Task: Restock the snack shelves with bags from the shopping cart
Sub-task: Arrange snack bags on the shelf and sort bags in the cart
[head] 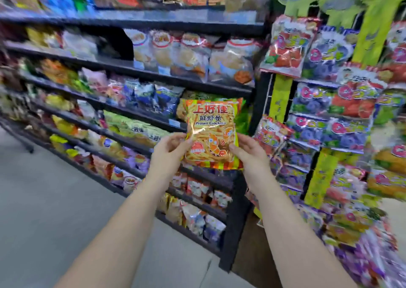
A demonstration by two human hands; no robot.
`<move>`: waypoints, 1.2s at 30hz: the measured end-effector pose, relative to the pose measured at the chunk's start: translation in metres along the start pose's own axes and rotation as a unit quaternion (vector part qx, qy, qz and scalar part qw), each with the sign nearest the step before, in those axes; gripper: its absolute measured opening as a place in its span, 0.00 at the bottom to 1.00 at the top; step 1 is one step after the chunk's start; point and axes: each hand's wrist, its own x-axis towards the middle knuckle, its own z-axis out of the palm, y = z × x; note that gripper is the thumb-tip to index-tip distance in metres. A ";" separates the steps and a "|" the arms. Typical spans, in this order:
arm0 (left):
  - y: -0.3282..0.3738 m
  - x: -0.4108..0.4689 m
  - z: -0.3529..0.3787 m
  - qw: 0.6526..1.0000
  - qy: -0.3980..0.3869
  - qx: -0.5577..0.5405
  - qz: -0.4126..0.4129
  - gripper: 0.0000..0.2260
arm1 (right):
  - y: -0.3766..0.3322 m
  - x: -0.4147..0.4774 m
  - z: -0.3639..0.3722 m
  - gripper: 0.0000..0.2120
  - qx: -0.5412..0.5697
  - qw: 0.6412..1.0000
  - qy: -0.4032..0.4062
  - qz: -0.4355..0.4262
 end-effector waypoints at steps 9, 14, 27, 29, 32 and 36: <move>0.063 0.196 -0.122 0.995 0.010 0.024 0.094 0.11 | -0.045 0.154 0.171 0.12 -0.079 0.988 0.003 -0.131; 0.129 0.304 -0.116 0.988 -0.008 -0.013 0.151 0.07 | -0.121 0.241 0.204 0.11 -0.117 0.967 0.004 -0.227; 0.233 0.543 -0.040 0.977 -0.148 0.003 0.152 0.13 | -0.240 0.453 0.196 0.14 -0.273 0.896 0.123 -0.327; 0.240 0.575 -0.021 0.974 -0.167 0.019 0.151 0.14 | -0.245 0.475 0.196 0.14 -0.287 0.891 0.148 -0.320; 0.247 0.617 0.007 0.968 -0.180 0.064 0.162 0.13 | -0.244 0.509 0.197 0.14 -0.325 0.875 0.197 -0.299; 0.251 0.670 0.032 0.961 -0.204 0.092 0.162 0.15 | -0.246 0.548 0.195 0.19 -0.388 0.850 0.259 -0.246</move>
